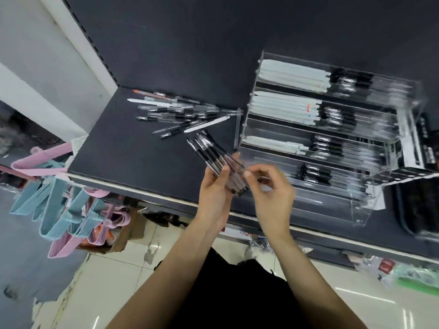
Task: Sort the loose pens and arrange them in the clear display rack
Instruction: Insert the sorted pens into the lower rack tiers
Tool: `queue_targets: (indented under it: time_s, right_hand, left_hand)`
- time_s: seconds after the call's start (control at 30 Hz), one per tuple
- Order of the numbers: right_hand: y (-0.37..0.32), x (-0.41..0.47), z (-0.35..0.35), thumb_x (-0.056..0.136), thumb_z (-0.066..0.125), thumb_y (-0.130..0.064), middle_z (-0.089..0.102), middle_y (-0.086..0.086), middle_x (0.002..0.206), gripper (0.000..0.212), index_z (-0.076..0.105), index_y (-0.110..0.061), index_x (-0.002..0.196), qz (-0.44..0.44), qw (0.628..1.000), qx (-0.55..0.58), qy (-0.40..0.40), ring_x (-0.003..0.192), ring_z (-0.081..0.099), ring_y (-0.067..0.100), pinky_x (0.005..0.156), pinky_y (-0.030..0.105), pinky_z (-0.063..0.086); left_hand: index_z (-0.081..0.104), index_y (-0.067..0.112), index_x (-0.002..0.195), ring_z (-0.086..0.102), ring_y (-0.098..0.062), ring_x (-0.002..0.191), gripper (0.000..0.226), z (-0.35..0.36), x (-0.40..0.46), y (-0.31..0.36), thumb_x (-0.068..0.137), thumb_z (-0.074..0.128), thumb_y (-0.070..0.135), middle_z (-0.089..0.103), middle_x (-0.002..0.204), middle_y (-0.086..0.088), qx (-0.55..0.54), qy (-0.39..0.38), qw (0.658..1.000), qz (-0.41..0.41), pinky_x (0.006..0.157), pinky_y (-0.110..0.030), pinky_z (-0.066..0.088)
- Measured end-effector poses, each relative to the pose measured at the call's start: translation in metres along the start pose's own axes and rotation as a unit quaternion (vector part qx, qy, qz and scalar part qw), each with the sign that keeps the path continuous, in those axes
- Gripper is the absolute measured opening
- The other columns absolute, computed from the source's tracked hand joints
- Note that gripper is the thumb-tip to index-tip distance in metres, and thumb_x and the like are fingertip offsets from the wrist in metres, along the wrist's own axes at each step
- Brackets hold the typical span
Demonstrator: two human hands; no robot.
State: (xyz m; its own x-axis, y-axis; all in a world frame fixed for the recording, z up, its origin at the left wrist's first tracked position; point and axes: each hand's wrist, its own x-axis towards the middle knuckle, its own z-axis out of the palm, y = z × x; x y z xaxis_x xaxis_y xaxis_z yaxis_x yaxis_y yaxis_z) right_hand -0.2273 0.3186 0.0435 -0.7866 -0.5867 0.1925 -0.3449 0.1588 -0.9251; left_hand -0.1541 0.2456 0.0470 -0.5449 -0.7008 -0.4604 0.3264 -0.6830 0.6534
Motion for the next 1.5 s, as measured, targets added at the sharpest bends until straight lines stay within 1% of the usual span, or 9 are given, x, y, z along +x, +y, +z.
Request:
queue_targets:
  time_s: [0.13,0.4,0.53,0.67,0.87,1.03,1.23,1.4,1.5]
  right_hand:
    - [0.018,-0.007,-0.036,0.081,0.073,-0.012,0.068,-0.008,0.087,0.011,0.068,-0.016,0.09,0.0,0.999,-0.039,-0.005,0.08,0.064,0.006,0.071,0.029,0.054]
    - [0.045,-0.02,-0.118,0.08,0.075,-0.01,0.07,-0.008,0.084,0.013,0.068,-0.012,0.091,0.05,0.997,-0.037,-0.054,0.073,0.064,0.002,0.071,0.021,0.053]
    - [0.054,-0.018,-0.154,0.082,0.071,-0.016,0.07,-0.008,0.088,0.016,0.07,-0.018,0.099,-0.005,0.984,-0.159,-0.08,0.081,0.063,0.008,0.074,0.026,0.053]
    - [0.067,0.014,-0.201,0.083,0.071,-0.015,0.071,-0.004,0.084,0.014,0.074,-0.019,0.096,-0.06,0.964,-0.257,-0.003,0.078,0.061,0.016,0.069,0.016,0.044]
    - [0.088,0.063,-0.217,0.076,0.076,-0.009,0.071,0.001,0.074,0.009,0.073,-0.016,0.08,-0.211,0.849,-0.464,-0.137,0.066,0.066,0.026,0.053,0.028,0.053]
    - [0.097,0.081,-0.213,0.082,0.072,-0.01,0.067,-0.003,0.079,0.008,0.07,-0.018,0.085,-0.198,0.762,-0.57,-0.235,0.063,0.067,0.024,0.05,0.027,0.05]
    - [0.082,0.086,-0.212,0.09,0.057,-0.007,0.065,0.0,0.085,0.01,0.061,-0.015,0.094,-0.155,0.7,-0.638,-0.281,0.074,0.067,0.025,0.054,0.03,0.042]
    - [0.073,0.086,-0.194,0.083,0.068,-0.005,0.066,0.0,0.087,0.025,0.07,-0.02,0.104,-0.236,0.776,-0.519,-0.27,0.074,0.066,0.026,0.054,0.033,0.053]
    - [0.078,0.086,-0.179,0.087,0.061,0.001,0.063,0.001,0.104,0.042,0.065,-0.025,0.12,-0.256,0.781,-0.474,-0.316,0.093,0.059,0.025,0.061,0.035,0.052]
  left_hand:
    - [0.043,-0.003,0.134,0.063,-0.014,0.103,0.036,0.022,-0.007,-0.034,0.1,0.039,0.007,0.06,0.125,-0.012,0.014,-0.015,1.0,-0.014,0.08,-0.026,0.055]
    - [0.06,0.005,0.117,0.066,-0.014,0.1,0.027,0.051,-0.029,-0.102,0.092,0.049,0.01,0.071,0.107,-0.002,0.054,-0.046,0.996,-0.055,0.086,-0.028,0.055]
    - [0.061,0.005,0.108,0.069,-0.013,0.09,0.027,0.061,-0.039,-0.123,0.084,0.054,0.015,0.072,0.097,-0.003,0.072,-0.042,0.995,-0.051,0.076,-0.025,0.055]
    - [0.059,0.006,0.109,0.069,-0.015,0.096,0.019,0.061,-0.038,-0.124,0.096,0.045,0.006,0.072,0.098,-0.001,0.028,0.014,0.999,-0.024,0.083,-0.025,0.056]
    - [0.056,0.009,0.111,0.069,-0.012,0.096,0.02,0.06,-0.035,-0.118,0.101,0.039,0.007,0.068,0.104,-0.002,0.0,0.064,0.998,0.007,0.075,-0.024,0.056]
    - [0.055,0.011,0.11,0.07,-0.016,0.095,0.019,0.06,-0.035,-0.119,0.101,0.039,0.011,0.069,0.105,0.0,-0.015,0.065,0.998,0.007,0.075,-0.026,0.057]
    - [0.051,0.007,0.118,0.07,-0.017,0.094,0.021,0.056,-0.035,-0.123,0.101,0.038,0.011,0.068,0.105,-0.001,-0.022,0.048,0.999,0.003,0.079,-0.028,0.057]
    - [0.051,0.006,0.121,0.07,-0.019,0.096,0.023,0.061,-0.036,-0.125,0.101,0.04,0.01,0.068,0.107,-0.003,-0.013,0.047,0.999,0.0,0.078,-0.027,0.057]
    - [0.05,0.004,0.125,0.069,-0.02,0.098,0.026,0.063,-0.037,-0.125,0.101,0.04,0.011,0.069,0.107,-0.002,-0.007,0.05,0.999,-0.005,0.078,-0.027,0.057]
